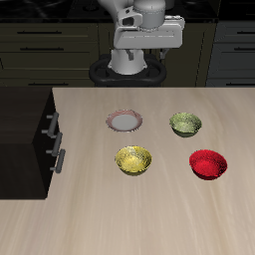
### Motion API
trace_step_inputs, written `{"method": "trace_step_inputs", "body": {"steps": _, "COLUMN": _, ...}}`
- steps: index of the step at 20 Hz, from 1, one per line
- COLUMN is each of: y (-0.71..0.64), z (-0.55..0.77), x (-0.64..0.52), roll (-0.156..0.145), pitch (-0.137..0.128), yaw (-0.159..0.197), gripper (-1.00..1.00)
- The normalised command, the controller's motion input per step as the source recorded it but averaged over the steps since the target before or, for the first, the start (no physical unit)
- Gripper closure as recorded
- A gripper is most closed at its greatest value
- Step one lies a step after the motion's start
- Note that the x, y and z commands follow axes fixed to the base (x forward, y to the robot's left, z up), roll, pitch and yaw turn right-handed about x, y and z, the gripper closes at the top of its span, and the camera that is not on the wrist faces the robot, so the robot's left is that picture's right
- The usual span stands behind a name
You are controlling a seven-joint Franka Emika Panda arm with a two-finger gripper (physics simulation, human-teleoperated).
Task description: Place the green bowl on top of the wooden cabinet
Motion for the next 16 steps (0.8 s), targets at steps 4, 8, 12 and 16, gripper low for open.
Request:
{"method": "trace_step_inputs", "body": {"steps": 4, "y": 0.3, "z": -0.1, "x": -0.04, "roll": 0.042, "pitch": 0.007, "yaw": 0.016, "gripper": -1.0}}
{"method": "trace_step_inputs", "body": {"steps": 8, "y": 0.15, "z": -0.06, "x": -0.03, "roll": 0.012, "pitch": 0.007, "yaw": 0.003, "gripper": -1.0}}
{"method": "trace_step_inputs", "body": {"steps": 12, "y": 0.31, "z": -0.1, "x": -0.09, "roll": 0.031, "pitch": 0.011, "yaw": -0.006, "gripper": -1.0}}
{"method": "trace_step_inputs", "body": {"steps": 16, "y": 0.17, "z": -0.05, "x": -0.1, "roll": -0.031, "pitch": -0.045, "yaw": 0.028, "gripper": -1.0}}
